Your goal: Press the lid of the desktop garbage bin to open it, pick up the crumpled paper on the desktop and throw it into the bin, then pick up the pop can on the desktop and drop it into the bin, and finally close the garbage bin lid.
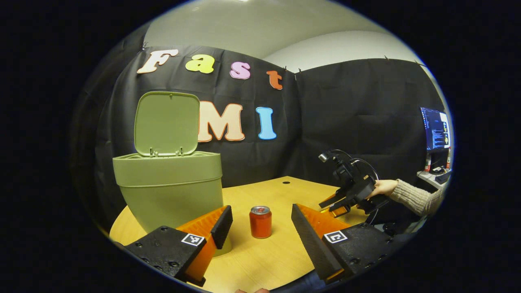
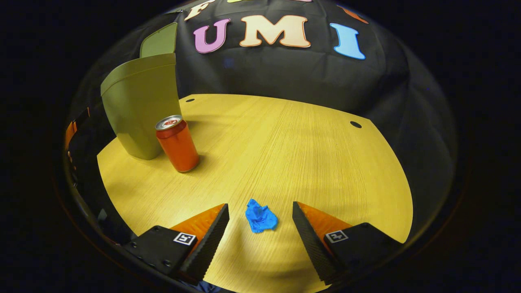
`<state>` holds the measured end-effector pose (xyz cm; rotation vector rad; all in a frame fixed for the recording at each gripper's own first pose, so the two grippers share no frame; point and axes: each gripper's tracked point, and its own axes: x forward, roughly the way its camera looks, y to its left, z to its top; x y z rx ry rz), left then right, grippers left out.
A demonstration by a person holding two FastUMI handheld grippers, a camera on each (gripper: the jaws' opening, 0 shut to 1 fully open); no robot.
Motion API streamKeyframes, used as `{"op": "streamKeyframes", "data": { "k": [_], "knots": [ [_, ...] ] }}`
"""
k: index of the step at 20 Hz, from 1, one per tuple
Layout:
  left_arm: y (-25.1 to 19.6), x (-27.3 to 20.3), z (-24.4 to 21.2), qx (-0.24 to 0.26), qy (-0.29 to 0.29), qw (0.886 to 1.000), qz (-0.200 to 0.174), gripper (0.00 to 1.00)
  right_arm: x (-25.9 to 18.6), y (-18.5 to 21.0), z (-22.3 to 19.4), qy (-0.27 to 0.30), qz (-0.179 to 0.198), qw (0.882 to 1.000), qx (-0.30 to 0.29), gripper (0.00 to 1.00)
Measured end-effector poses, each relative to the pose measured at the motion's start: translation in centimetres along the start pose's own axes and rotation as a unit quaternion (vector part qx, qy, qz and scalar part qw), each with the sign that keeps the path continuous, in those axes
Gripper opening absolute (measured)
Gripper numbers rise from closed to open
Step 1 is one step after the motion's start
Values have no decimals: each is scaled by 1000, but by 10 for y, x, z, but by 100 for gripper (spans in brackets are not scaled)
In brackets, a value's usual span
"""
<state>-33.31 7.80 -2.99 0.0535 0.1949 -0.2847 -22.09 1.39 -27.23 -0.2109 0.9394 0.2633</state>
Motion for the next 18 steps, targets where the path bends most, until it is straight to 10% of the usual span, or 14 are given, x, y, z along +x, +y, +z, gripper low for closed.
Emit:
{"op": "streamKeyframes", "data": {
  "k": [11,18],
  "knots": [
    [0,5,-15,-10,11,1000,-8,92,21,6,-7,46,13,999,10,99],
    [10,5,-16,-10,9,1000,4,92,21,12,-19,76,27,997,7,58]
  ]
}}
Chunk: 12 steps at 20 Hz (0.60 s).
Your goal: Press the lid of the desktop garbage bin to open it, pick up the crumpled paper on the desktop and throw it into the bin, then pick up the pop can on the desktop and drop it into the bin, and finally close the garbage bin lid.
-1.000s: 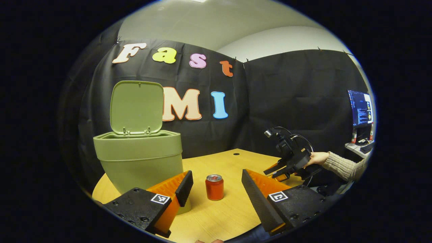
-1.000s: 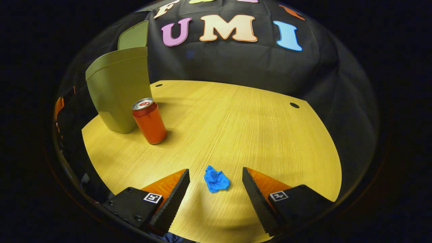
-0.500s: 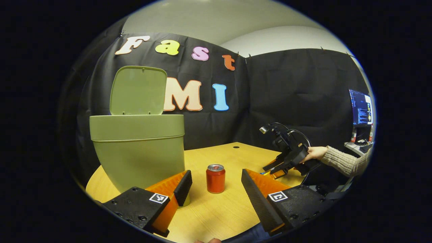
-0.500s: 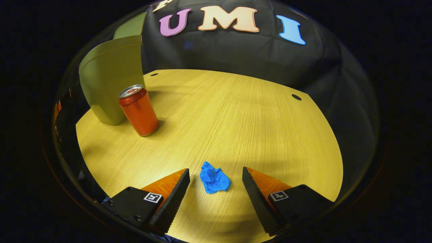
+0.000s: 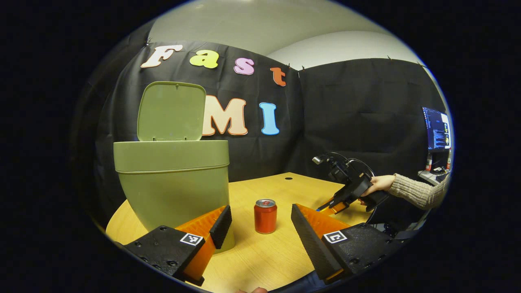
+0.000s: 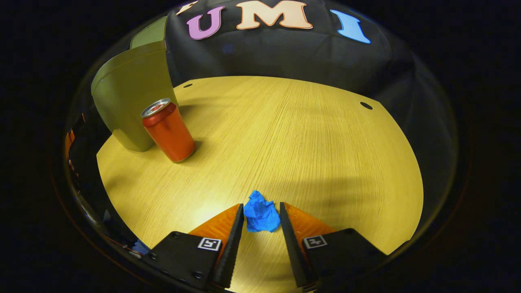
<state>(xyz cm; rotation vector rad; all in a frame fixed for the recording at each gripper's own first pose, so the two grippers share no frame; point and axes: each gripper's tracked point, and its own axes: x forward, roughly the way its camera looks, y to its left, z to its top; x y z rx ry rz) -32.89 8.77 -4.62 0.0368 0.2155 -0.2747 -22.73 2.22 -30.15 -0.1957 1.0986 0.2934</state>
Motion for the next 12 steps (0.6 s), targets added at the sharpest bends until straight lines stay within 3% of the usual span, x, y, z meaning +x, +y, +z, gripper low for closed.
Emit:
{"op": "streamKeyframes", "data": {
  "k": [1,4,5,12],
  "knots": [
    [2,1,-2,-2,2,1000,2,92,0,0,0,-1,-2,1000,-5,43],
    [4,3,-4,-11,5,1000,3,92,0,3,7,-17,1,1000,11,34],
    [4,3,-6,-13,6,1000,4,92,-3,3,10,-18,7,1000,23,24],
    [13,2,-4,-13,6,1000,16,92,-44,13,44,-65,29,996,46,23]
  ]
}}
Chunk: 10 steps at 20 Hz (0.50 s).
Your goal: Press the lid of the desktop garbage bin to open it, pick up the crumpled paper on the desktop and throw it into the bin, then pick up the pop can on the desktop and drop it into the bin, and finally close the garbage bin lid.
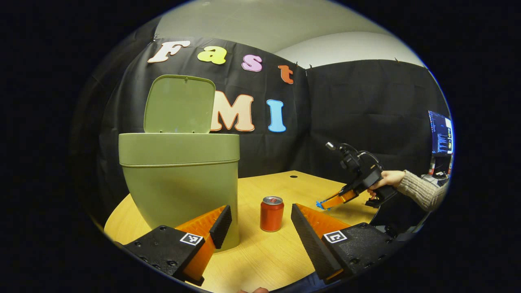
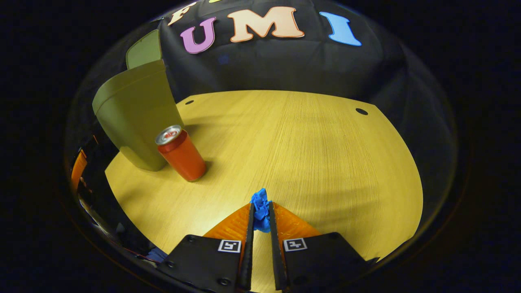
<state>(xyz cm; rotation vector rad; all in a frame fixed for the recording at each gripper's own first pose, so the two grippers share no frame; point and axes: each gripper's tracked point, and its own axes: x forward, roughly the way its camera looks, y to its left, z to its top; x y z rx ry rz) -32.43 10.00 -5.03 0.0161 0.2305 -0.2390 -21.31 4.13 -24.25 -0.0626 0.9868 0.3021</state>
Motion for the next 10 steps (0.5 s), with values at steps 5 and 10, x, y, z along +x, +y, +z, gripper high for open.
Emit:
{"op": "streamKeyframes", "data": {
  "k": [5,10],
  "knots": [
    [-6,-2,1,2,-4,1000,-7,92,-46,29,59,-49,7,998,-33,19],
    [-10,-2,2,1,-5,1000,-13,92,-95,78,135,-109,23,990,-80,23]
  ]
}}
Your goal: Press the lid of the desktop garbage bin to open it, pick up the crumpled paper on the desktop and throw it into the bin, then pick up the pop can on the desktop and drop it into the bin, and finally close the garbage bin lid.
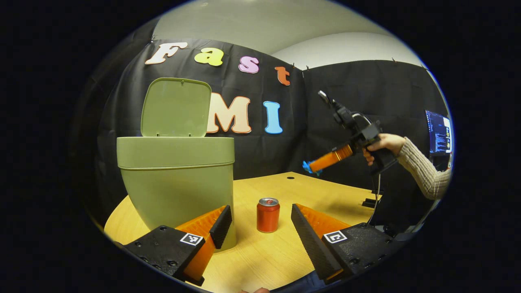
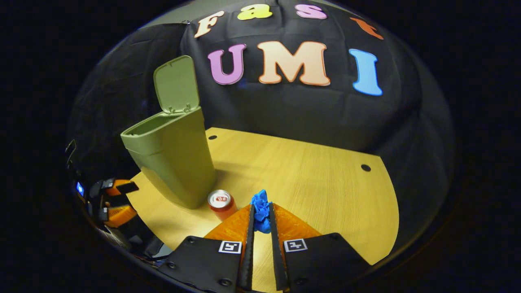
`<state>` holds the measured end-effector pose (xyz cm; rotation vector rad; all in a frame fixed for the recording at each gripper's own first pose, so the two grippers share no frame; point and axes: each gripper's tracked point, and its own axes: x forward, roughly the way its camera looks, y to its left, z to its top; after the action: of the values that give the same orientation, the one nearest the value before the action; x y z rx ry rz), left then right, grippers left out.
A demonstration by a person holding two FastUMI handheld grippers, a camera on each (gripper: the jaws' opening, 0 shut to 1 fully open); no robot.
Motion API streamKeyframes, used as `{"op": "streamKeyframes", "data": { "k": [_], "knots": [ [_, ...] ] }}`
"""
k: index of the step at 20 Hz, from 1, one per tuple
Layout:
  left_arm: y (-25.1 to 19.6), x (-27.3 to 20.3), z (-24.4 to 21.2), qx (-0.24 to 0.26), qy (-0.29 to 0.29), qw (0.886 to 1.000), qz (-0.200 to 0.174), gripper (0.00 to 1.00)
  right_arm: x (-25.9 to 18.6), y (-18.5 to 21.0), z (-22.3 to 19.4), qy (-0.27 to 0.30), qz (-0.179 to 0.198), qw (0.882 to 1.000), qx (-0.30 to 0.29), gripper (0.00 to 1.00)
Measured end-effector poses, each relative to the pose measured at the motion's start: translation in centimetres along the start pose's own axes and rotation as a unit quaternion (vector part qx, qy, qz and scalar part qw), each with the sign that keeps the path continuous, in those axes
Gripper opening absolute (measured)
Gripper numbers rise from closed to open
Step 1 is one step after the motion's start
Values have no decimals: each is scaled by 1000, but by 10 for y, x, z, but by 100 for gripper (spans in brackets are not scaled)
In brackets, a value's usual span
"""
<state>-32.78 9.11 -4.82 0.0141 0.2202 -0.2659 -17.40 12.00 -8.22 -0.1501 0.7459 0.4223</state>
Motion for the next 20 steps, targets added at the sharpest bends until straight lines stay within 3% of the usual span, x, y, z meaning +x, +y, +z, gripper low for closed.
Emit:
{"op": "streamKeyframes", "data": {
  "k": [2,3,5,11,12,15,20],
  "knots": [
    [-1,0,0,1,-1,1000,0,92,-6,21,35,-22,17,1000,-9,23],
    [-2,1,0,1,0,1000,-2,92,-8,28,52,-33,16,999,-16,19],
    [-6,2,-3,0,1,1000,-8,92,-8,48,85,-50,19,998,-36,23],
    [-20,6,-11,-9,12,999,-29,92,13,145,151,-77,94,990,-74,23],
    [-21,6,-13,-9,15,999,-31,92,21,161,157,-77,108,988,-79,27],
    [-25,4,-12,-6,12,999,-37,92,37,203,166,-75,141,983,-94,23],
    [-25,4,-13,2,13,999,-40,92,78,242,165,-54,166,979,-106,23]
  ]
}}
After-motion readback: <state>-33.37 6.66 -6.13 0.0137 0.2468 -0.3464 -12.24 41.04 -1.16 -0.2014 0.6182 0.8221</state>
